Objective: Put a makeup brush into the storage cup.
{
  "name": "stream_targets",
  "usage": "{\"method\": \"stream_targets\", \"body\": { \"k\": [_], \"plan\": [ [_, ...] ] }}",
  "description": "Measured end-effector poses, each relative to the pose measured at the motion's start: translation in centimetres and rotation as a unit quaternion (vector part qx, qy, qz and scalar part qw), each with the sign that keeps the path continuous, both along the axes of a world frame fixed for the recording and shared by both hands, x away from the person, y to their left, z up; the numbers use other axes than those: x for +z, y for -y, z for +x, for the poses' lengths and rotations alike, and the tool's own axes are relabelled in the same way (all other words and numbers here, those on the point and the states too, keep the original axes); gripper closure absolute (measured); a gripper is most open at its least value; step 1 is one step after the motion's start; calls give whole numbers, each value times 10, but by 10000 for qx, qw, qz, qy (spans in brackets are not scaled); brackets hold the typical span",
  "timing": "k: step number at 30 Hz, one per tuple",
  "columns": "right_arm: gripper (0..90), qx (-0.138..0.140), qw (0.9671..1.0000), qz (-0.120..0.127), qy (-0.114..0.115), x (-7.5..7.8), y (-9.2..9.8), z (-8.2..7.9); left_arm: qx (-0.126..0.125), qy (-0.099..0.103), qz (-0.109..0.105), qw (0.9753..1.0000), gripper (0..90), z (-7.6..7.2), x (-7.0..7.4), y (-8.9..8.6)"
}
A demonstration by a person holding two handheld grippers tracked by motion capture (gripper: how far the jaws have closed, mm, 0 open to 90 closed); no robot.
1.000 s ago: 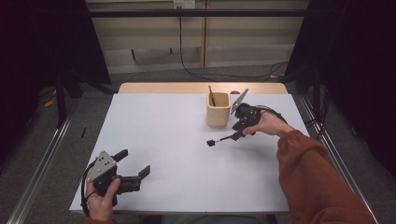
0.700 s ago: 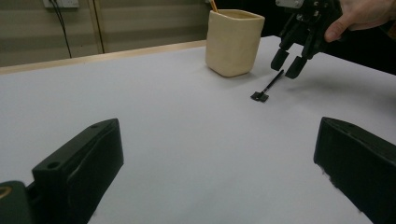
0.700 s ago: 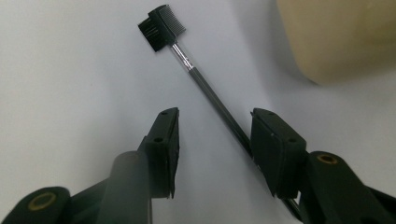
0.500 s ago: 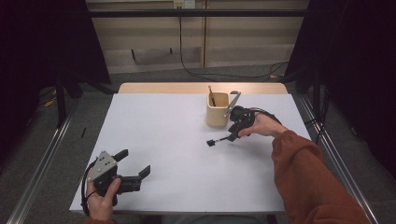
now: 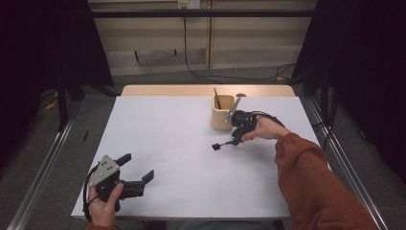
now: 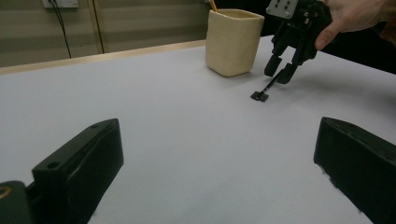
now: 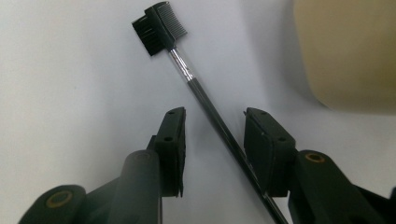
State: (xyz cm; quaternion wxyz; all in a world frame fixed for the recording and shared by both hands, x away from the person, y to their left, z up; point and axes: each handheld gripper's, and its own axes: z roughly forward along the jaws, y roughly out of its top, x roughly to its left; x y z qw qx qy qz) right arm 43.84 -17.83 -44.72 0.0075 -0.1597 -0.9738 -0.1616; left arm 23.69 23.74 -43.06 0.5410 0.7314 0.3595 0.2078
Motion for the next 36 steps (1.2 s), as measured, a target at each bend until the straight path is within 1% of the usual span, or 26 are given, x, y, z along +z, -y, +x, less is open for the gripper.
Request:
{"method": "stream_targets", "body": {
  "k": [3,5,6,7,9,11,16,18,19,21,22,23,26,28,30,31,33,34,36],
  "plan": [
    [625,50,10000,-41,-15,-1,-2,-1,-12,12,-7,10000,15,0,0,0],
    [638,111,9999,-4,11,-3,-4,0,-5,3,6,10000,14,0,0,0],
    [641,84,10000,-47,-9,-3,-5,-1,-4,-2,5,10000,15,0,0,0],
    [647,148,9999,-75,13,-4,-6,-1,-5,-2,5,10000,15,0,0,0],
    [658,200,9997,-145,-24,-6,-7,-2,-9,8,1,10000,15,0,0,0],
    [667,198,9997,-167,-11,-6,-8,-3,-2,2,13,10000,15,0,0,0],
    [779,297,9991,-298,8,-5,-11,-4,-11,9,5,10000,14,0,0,0],
    [799,389,9986,-350,31,-5,-12,-5,-11,8,18,10000,14,0,0,0],
    [817,371,9985,-400,9,-5,-14,-6,-9,7,24,10000,14,0,0,0],
    [843,471,9980,-419,30,-5,-14,-6,-29,22,31,10000,14,0,0,1],
    [851,463,9978,-481,0,-5,-16,-7,-24,16,18,10000,14,0,0,1],
    [852,446,9978,-497,-13,-5,-17,-7,-28,17,33,10000,14,0,0,0],
    [854,487,9964,-693,-41,-4,-21,-6,-34,19,28,10000,14,0,0,0],
    [855,552,9949,-839,-20,-4,-26,-6,-41,19,30,10000,14,0,0,0],
    [856,550,9949,-844,-38,-3,-26,-5,-40,16,27,10000,14,-1,0,0],
    [856,505,9956,-787,-56,-4,-25,-5,-33,15,31,10000,14,-1,0,-1],
    [856,440,9960,-772,-91,-3,-24,-5,-21,2,27,10000,14,-1,0,-1],
    [856,480,9955,-805,-107,-3,-25,-4,-17,2,24,10000,14,0,0,-1],
    [856,468,9948,-884,-165,-3,-28,-3,-40,11,43,10000,14,0,0,0]
  ]
}}
